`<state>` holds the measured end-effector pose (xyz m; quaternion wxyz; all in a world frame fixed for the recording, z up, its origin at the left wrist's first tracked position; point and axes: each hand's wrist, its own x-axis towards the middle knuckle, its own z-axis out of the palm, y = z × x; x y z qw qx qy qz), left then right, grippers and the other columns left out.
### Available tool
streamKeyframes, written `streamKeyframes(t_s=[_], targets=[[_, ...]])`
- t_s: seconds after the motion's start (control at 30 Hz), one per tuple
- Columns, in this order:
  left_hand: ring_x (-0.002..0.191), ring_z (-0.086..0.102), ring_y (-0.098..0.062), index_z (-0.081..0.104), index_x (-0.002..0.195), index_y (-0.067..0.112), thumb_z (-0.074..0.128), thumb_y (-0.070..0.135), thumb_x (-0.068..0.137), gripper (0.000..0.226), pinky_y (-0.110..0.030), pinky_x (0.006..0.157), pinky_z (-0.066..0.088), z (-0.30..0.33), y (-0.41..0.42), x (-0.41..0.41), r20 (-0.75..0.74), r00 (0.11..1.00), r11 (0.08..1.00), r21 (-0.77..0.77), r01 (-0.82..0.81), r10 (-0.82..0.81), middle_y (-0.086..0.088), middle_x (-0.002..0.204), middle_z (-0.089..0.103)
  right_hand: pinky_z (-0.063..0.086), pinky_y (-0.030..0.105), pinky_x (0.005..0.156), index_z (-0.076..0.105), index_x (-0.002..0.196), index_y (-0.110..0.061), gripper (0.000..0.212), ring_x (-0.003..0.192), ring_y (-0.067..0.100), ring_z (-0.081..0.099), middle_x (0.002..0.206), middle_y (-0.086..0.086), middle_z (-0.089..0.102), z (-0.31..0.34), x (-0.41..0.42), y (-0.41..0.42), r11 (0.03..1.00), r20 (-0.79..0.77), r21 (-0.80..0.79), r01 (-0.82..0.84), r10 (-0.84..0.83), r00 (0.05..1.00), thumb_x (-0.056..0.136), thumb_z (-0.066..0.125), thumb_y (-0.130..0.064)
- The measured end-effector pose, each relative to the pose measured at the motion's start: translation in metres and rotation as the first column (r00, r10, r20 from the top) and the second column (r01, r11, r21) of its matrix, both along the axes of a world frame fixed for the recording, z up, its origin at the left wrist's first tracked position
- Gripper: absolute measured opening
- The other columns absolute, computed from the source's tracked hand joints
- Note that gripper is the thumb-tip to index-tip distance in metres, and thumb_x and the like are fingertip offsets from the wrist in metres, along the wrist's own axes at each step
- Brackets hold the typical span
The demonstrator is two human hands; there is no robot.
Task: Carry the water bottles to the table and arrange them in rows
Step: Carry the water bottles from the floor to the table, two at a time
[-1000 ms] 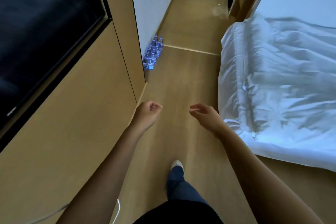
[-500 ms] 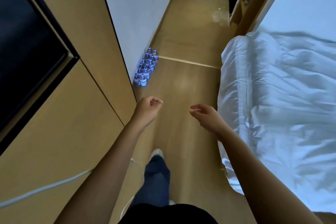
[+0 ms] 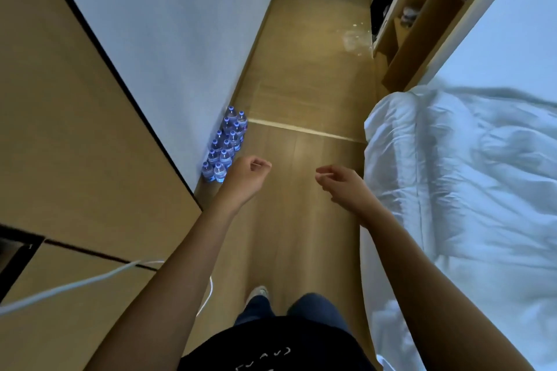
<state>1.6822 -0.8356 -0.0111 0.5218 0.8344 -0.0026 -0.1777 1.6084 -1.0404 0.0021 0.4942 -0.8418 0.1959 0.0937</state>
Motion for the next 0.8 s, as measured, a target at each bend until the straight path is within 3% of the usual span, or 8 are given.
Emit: streamKeyframes(t_s=[0.27,0.4,0.53,0.7,0.8], targets=[[0.091,0.059,-0.017,0.063,0.104,0.016,0.058,0.027,0.096,0.014,-0.026,0.075,0.044,-0.004,-0.058,0.121,-0.045,0.998,0.999,0.029,-0.04,0.041,-0.002,0.099,0.063,0.048,0.03,0.086,0.058,0.131,-0.018,0.034,0.104,0.014,0.06,0.109,-0.004,0.063,-0.013,0.13,-0.055,0.999,-0.047,0.021,-0.033,0.034,0.998,0.1,0.056,-0.031],[0.071,0.054,-0.011,0.065,0.104,0.015,0.057,0.024,0.095,0.015,-0.024,0.061,0.04,-0.008,-0.097,0.189,-0.068,0.989,0.991,0.028,-0.127,0.129,0.002,0.084,0.06,0.048,0.028,0.083,0.061,0.128,-0.019,0.032,0.102,0.014,0.06,0.11,-0.001,0.065,-0.017,0.221,-0.096,0.994,-0.061,0.052,-0.092,0.095,0.994,0.099,0.057,-0.033],[0.071,0.051,-0.018,0.065,0.095,0.0,0.055,0.016,0.092,0.019,-0.027,0.069,0.04,-0.004,-0.134,0.253,-0.09,0.963,0.966,0.053,-0.251,0.255,-0.005,0.077,0.056,0.047,0.03,0.083,0.065,0.122,-0.018,0.029,0.101,0.017,0.061,0.109,0.001,0.065,-0.017,0.313,-0.138,0.987,-0.064,0.059,-0.148,0.152,0.986,0.097,0.059,-0.033],[0.07,0.054,-0.013,0.067,0.091,0.008,0.055,0.021,0.093,0.018,-0.028,0.068,0.043,0.003,-0.149,0.312,-0.1,0.899,0.904,0.054,-0.424,0.427,0.001,0.077,0.061,0.042,0.025,0.07,0.066,0.116,-0.016,0.024,0.087,0.013,0.058,0.095,-0.002,0.063,-0.018,0.408,-0.15,0.958,-0.067,0.1,-0.267,0.275,0.959,0.095,0.061,-0.027],[0.072,0.06,-0.016,0.069,0.089,0.015,0.058,0.023,0.091,0.014,-0.028,0.07,0.049,-0.005,-0.14,0.336,-0.121,0.831,0.839,0.044,-0.542,0.544,-0.001,0.083,0.069,0.042,0.029,0.073,0.066,0.111,-0.012,0.022,0.081,0.013,0.054,0.092,-0.001,0.061,-0.025,0.451,-0.137,0.919,-0.067,0.116,-0.377,0.386,0.92,0.095,0.06,-0.026]])
